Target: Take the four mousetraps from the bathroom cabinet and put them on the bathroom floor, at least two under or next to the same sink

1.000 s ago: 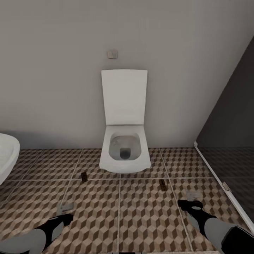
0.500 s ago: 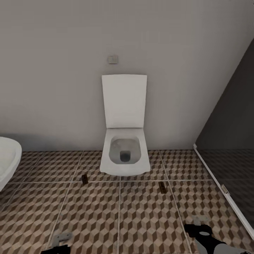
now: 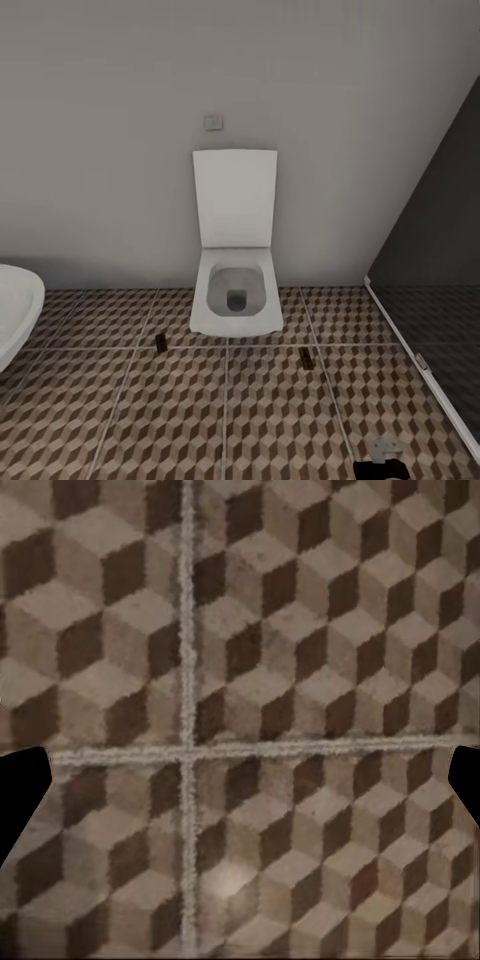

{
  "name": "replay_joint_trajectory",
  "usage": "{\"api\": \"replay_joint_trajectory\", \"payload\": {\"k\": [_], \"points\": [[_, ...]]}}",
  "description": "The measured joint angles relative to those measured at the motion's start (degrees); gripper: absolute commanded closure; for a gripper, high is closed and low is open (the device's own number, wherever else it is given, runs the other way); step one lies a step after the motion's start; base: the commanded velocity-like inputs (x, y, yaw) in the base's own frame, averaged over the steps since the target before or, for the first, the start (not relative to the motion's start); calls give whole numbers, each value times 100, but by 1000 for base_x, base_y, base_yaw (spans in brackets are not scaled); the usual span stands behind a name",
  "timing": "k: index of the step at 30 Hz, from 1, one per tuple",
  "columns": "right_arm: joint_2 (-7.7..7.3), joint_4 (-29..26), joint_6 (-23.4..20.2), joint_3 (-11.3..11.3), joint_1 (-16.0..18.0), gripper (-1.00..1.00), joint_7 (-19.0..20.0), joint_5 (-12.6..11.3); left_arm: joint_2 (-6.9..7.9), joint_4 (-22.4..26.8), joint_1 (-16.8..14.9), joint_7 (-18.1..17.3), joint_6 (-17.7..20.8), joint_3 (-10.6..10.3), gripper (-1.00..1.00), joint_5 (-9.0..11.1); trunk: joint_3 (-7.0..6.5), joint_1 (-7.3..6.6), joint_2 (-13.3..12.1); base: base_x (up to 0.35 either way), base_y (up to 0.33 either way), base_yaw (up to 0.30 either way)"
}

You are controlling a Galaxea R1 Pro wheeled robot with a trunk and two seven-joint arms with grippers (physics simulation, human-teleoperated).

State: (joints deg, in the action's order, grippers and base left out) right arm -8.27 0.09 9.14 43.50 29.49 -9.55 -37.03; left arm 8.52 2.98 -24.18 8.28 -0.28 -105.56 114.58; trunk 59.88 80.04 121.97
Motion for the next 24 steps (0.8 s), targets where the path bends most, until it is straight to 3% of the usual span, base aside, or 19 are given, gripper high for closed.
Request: {"api": "replay_joint_trajectory", "payload": {"k": [13, 24], "points": [[182, -6, 313, 22, -660, -100, 25, 823, 68, -24, 395, -7, -33, 2, -100, -11, -233, -286, -521, 0, 0, 0], [285, 4, 549, 22, -1093, -100, 26, 984, 81, -2, 598, -23, -35, -4, -100, -20, -431, -527, -963, 0, 0, 0]]}}
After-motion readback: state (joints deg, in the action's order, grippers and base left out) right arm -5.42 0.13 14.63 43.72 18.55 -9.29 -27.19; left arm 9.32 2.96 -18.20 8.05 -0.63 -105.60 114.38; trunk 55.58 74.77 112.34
